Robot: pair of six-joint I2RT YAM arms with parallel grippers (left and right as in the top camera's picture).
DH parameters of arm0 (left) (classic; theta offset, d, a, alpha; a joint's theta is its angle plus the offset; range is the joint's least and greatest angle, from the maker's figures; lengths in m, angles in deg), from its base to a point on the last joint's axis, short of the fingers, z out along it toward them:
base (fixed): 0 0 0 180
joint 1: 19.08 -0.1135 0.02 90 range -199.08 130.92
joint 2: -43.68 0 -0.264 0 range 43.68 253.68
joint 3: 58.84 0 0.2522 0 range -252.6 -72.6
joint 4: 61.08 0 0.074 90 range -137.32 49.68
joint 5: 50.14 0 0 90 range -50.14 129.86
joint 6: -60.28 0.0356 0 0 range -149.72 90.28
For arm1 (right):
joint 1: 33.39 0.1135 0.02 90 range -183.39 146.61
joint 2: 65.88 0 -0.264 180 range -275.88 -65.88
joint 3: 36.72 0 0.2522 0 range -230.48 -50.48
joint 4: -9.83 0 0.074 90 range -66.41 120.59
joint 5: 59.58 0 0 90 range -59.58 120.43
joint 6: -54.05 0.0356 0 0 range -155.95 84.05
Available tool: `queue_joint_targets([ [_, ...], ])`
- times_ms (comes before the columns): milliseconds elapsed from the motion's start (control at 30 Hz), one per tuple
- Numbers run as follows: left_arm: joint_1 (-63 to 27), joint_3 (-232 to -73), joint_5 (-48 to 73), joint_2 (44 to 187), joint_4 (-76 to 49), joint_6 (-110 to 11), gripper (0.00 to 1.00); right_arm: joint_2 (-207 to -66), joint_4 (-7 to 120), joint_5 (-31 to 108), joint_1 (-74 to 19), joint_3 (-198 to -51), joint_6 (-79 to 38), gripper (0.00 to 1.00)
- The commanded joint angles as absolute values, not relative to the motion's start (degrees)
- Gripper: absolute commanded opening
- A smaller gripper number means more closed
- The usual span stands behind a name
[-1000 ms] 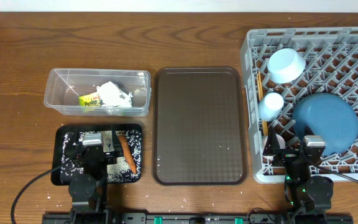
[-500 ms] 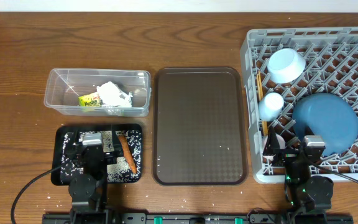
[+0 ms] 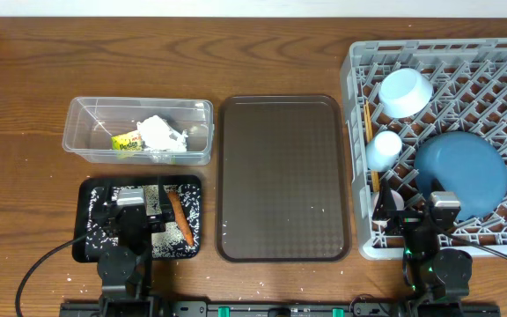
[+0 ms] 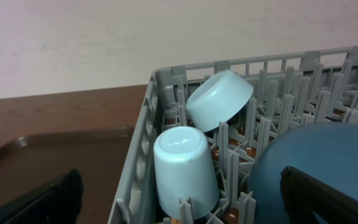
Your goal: Sort waste into correct bins and load items into the dishwasher rack
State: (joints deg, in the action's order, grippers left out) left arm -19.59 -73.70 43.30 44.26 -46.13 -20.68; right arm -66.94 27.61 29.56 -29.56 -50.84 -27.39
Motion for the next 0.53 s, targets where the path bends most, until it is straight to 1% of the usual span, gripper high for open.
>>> queue_joint_targets([
  [0, -19.3, -72.8, 45.5, 43.9, -43.6, -20.3, 0.94, -67.0, 27.9, 30.0, -28.9, -50.8, -26.8, 0.99],
  [500, -19.3, -72.8, 45.5, 43.9, -43.6, -20.3, 0.95, -67.0, 27.9, 30.0, -28.9, -50.8, -26.8, 0.99],
])
